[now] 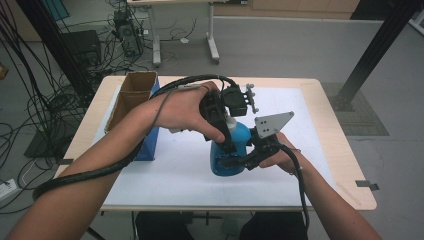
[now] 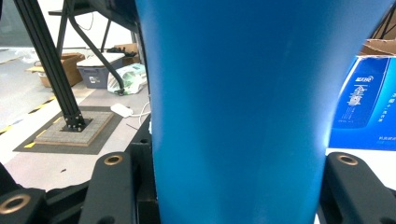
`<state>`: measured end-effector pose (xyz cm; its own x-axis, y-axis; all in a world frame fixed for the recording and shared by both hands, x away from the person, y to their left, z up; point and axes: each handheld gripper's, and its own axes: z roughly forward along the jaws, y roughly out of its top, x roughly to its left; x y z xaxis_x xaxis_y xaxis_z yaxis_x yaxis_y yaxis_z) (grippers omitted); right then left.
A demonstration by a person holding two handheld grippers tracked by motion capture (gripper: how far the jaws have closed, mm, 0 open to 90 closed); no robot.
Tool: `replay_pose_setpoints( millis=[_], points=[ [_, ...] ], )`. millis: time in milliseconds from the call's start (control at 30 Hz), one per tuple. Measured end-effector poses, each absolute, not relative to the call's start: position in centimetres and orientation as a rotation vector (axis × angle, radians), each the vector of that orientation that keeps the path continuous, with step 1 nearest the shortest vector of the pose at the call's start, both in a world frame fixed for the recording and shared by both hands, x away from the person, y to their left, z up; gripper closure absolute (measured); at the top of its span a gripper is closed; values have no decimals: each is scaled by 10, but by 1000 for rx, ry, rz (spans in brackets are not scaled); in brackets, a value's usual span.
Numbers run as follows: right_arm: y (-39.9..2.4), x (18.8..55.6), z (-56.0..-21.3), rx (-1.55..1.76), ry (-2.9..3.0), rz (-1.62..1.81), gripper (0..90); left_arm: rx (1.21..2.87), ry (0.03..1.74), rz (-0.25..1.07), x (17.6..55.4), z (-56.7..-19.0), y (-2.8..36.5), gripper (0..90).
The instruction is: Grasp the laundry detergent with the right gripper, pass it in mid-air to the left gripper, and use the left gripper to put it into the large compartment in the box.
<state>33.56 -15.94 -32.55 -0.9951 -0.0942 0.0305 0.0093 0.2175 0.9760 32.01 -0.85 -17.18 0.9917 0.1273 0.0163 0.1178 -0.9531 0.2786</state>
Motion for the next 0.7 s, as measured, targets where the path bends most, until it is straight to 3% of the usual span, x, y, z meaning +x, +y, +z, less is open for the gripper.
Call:
replay_pose_setpoints(
  millis=[700],
  points=[
    [-160,335,-326,86,-2386,-1913,438,2880,164,49,319,-170,-13,373]
  ],
)
